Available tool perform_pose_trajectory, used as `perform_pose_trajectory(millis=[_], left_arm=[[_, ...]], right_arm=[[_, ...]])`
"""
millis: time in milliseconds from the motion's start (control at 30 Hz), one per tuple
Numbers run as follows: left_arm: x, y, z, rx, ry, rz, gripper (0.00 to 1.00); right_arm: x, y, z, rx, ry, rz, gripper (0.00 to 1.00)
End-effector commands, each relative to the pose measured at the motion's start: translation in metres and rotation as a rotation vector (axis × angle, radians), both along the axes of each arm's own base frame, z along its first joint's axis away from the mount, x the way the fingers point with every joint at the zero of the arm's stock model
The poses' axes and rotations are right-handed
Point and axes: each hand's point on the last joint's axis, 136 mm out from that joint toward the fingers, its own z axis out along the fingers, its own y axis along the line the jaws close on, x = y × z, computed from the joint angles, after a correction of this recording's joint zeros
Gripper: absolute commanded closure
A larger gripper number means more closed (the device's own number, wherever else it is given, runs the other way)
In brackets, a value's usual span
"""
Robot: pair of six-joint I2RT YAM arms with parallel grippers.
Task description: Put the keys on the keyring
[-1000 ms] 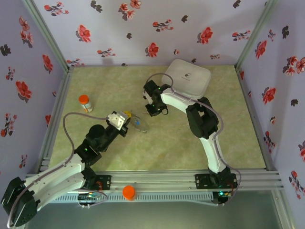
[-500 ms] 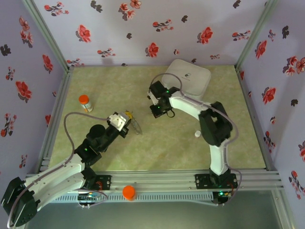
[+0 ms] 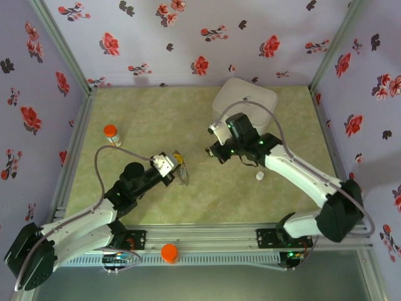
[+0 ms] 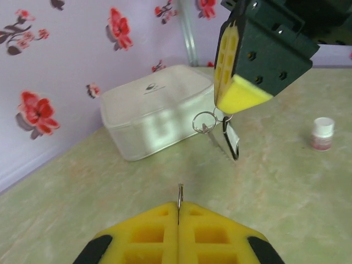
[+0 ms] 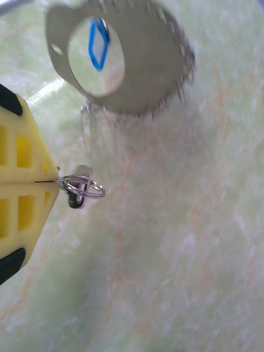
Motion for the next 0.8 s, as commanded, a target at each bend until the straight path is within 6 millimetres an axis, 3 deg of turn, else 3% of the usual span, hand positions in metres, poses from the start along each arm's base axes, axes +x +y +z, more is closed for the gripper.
perform_pose_trajectory(millis=[0, 100, 167, 233, 300, 467, 633, 767], left_arm=[[-0.014, -0.012, 0.035, -0.125, -0.068, -0.115, 1.00], [-0.019, -0.016, 0.036, -0.112, -0.061, -0.155, 1.00], [-0.021, -0.019, 0.034, -0.089, -0.060, -0.173, 1.00], [-0.021, -0.021, 0.034, -0.081, -0.064, -0.179, 1.00], [-0.020, -0.022, 0.034, -0.073, -0.067, -0.181, 1.00], [-0.021, -0.027, 0.035, -0.074, -0.066, -0.210, 1.00], [-0.027, -0.032, 0.043, -0.113, -0.054, -0.257, 1.00], [-0.033, -0.037, 0.043, -0.106, -0.027, -0.301, 1.00]], right_arm=[[-0.033, 0.007, 0.017, 0.045, -0.126, 0.207, 1.00], [-0.049, -0.002, 0.005, -0.168, -0.333, 0.289, 1.00], [-0.034, -0.015, 0.001, -0.389, -0.558, 0.230, 1.00], [-0.012, -0.032, 0.011, -0.493, -0.680, 0.074, 1.00], [-0.013, -0.033, 0.018, -0.441, -0.689, 0.037, 1.00], [-0.056, 0.000, 0.026, -0.047, -0.554, 0.201, 1.00], [-0.080, 0.006, 0.008, -0.053, -0.541, 0.376, 1.00], [-0.094, 0.012, 0.008, -0.035, -0.529, 0.468, 1.00]])
